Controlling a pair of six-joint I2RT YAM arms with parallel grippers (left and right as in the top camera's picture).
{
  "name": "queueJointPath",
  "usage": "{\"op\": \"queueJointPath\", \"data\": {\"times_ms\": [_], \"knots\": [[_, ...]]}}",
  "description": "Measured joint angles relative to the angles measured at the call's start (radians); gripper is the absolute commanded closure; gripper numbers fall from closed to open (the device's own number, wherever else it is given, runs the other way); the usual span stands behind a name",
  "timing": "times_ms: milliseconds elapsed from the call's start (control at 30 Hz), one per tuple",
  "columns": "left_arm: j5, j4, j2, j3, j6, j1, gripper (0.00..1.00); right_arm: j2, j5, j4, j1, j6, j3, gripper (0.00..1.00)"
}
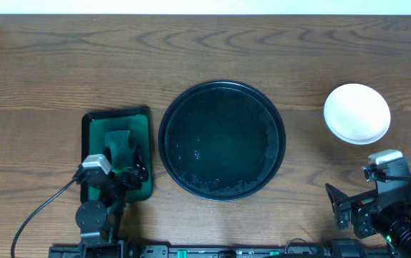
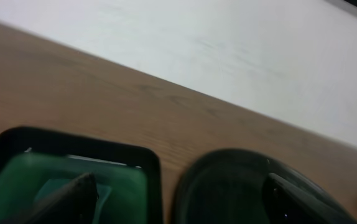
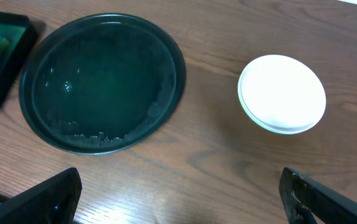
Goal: Clean dirty plates on tray and stack at the side
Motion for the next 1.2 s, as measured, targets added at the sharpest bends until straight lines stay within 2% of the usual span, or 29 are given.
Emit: {"op": "queueJointPath", "data": {"times_ms": [133,367,1200], "knots": [[-0.061,-0.006,0.0,0.0,-0.044,0.0,0.15,0.0,0.0,0.0,0.0,0.0,0.0,0.01],[-0.086,-0.008,0.0,0.0,-0.039,0.0,0.15,0.0,0.0,0.0,0.0,0.0,0.0,0.01],[-0.096,-0.009,0.0,0.0,-0.028,0.0,0.15,0.0,0.0,0.0,0.0,0.0,0.0,0.01]]}}
